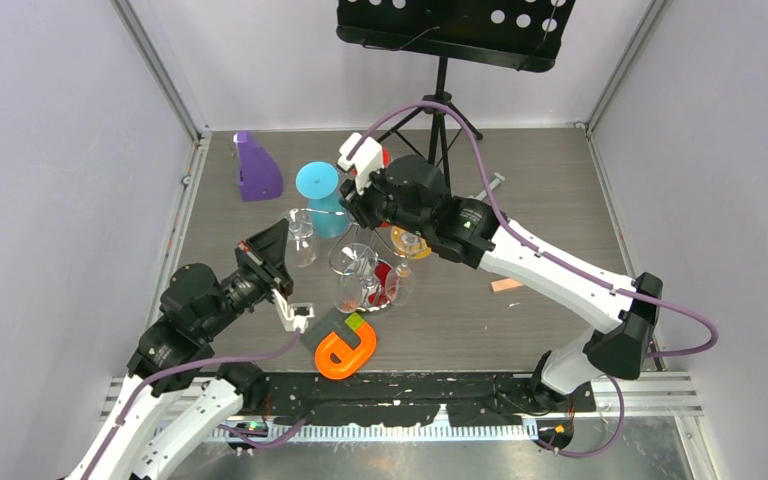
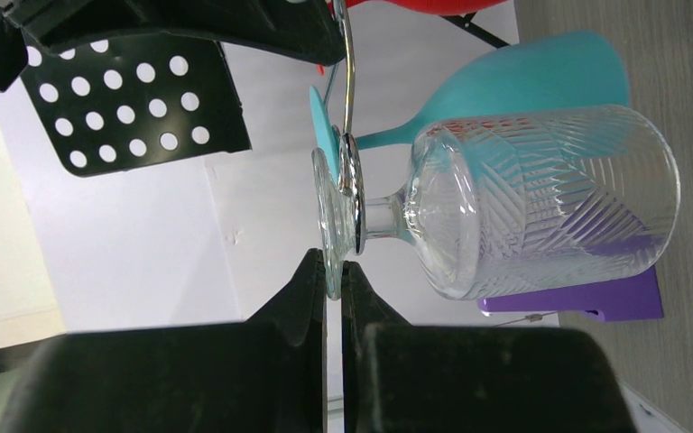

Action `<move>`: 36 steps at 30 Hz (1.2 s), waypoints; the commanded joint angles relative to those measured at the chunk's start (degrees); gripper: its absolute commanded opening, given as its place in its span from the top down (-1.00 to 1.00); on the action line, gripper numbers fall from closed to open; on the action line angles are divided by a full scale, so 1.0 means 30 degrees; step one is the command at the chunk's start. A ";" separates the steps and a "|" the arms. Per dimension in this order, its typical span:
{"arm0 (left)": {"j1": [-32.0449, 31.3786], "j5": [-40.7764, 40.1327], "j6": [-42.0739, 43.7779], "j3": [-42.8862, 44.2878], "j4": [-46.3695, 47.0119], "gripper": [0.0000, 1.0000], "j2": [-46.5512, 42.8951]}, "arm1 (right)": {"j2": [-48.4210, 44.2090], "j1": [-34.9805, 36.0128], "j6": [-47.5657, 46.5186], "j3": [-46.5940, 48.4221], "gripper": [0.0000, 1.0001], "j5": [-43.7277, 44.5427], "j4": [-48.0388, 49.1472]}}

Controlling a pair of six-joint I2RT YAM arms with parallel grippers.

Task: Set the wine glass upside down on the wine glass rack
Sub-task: Turn the wine glass upside down at the wine rack.

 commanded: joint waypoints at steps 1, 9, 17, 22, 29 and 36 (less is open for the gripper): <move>-0.0059 0.0932 -0.0959 -0.0104 -0.0073 1.00 -0.0597 | 0.0676 -0.0050 0.0150 0.0400 0.89 0.0100 -0.2551; -0.0307 0.2216 -0.1681 -0.0165 -0.0036 1.00 -0.0287 | 0.0695 -0.0049 0.0264 0.0469 0.89 -0.0072 -0.2655; -0.0497 0.3067 -0.1833 -0.0435 -0.0374 0.89 -0.0387 | 0.0780 -0.0049 0.0232 0.0439 0.89 -0.0060 -0.2679; -0.0481 0.3339 -0.2079 -0.0637 -0.0241 0.76 -0.0716 | 0.0808 -0.0042 0.0301 0.0483 0.89 -0.0036 -0.2744; -0.0499 0.3738 -0.2215 -0.0542 -0.0115 0.68 -0.0928 | 0.0801 -0.0048 0.0462 0.0534 0.89 -0.0148 -0.2814; -0.0513 0.4372 -0.2610 -0.0569 0.0086 0.52 -0.1195 | 0.0829 -0.0042 0.0488 0.0627 0.89 -0.0155 -0.2983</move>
